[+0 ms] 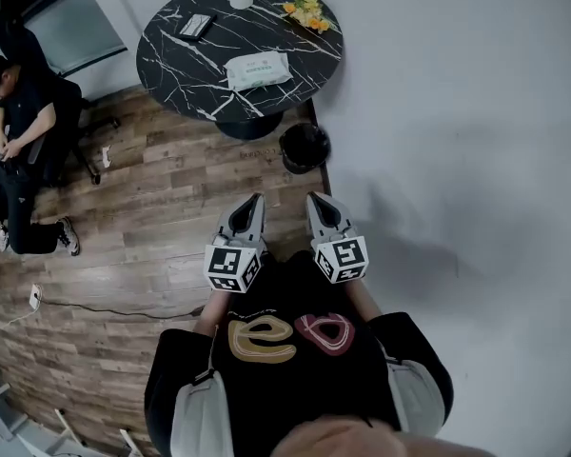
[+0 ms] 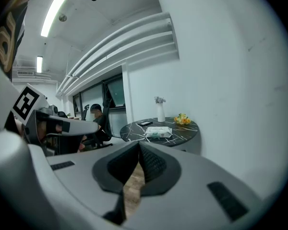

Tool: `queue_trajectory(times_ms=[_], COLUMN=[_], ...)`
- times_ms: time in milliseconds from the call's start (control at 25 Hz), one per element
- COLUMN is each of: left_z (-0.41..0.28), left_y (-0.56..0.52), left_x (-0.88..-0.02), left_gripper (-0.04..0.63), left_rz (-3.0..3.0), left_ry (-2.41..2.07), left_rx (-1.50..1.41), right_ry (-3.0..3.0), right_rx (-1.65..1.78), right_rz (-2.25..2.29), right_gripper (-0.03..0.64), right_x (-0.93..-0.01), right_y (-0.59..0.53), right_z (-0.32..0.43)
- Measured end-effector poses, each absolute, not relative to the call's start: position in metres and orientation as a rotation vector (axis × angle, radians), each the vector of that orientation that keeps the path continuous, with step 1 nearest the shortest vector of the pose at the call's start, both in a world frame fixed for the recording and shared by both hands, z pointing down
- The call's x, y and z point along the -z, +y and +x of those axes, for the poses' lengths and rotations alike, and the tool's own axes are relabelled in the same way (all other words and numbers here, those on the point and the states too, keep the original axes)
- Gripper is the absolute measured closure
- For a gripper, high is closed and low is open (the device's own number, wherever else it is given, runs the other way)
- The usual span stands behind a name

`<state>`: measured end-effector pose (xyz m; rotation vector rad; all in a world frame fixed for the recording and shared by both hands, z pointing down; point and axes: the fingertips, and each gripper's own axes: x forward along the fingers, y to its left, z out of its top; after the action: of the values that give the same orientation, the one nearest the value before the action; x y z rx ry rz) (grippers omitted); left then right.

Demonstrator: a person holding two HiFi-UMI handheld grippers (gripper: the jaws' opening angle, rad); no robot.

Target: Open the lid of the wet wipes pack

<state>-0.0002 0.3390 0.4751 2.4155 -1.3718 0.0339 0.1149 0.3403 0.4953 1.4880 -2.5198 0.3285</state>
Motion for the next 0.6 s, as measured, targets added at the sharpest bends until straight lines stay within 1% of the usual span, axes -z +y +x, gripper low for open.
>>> queue_trajectory(times_ms=[600], left_z=[-0.019], left_y=[0.297], left_x=[-0.482], left_gripper=[0.578], left_rz=[2.408], left_ry=[-1.413], left_rx=[-0.064], right_ry=[-2.516], right_rx=[-0.346], right_rz=[1.437], right_gripper=[0.606], right_x=[-0.509], right_y=[0.290], right_z=[0.093])
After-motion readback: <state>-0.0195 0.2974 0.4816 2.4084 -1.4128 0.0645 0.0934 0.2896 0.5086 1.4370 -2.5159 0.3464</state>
